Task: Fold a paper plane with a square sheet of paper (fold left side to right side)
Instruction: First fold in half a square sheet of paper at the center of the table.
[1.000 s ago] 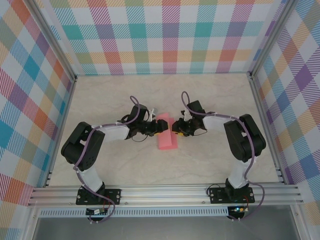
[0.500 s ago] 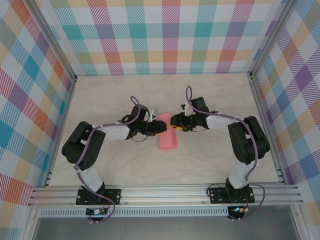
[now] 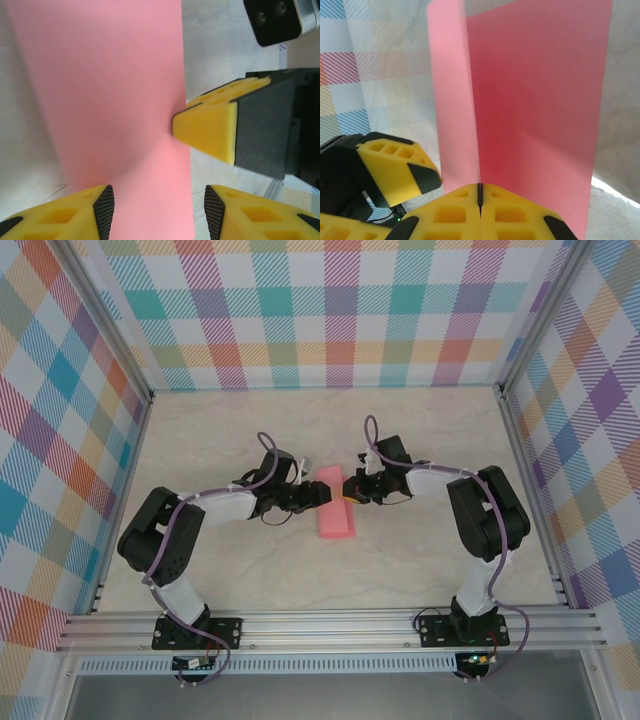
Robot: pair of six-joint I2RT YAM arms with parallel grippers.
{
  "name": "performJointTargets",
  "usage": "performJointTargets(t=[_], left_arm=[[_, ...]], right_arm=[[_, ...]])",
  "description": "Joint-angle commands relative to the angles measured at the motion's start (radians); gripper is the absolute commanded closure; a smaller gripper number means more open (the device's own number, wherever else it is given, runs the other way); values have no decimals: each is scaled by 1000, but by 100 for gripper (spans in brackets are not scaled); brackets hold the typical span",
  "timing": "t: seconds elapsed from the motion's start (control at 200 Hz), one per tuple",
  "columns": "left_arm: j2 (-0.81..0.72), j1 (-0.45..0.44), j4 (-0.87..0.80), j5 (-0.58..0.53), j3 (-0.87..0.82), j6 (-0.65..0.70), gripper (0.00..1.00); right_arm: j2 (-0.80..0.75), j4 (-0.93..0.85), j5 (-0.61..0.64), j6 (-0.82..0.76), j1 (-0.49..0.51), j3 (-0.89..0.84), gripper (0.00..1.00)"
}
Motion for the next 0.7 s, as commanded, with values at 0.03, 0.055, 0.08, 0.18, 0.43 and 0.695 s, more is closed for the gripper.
performJointTargets(t=[0.03, 0.055, 0.08, 0.18, 0.43, 0.695], left_arm=[[-57, -13, -199, -154, 43, 45, 44], [-50, -13, -206, -157, 46, 47, 43], [-45, -13, -205, -153, 47, 46, 43], [-8, -13, -185, -136, 60, 31, 42], [82, -19, -175, -126, 137, 9, 40], [161, -22, -187, -134, 198, 6, 42]], right_arm=[[28, -101, 84, -67, 4, 63, 96], [33, -116, 92, -74, 4, 74, 96], [41, -128, 98, -80, 4, 83, 96], [66, -167, 108, -94, 4, 110, 95], [65, -183, 154, -82, 4, 96, 94], [71, -158, 142, -57, 4, 71, 93]])
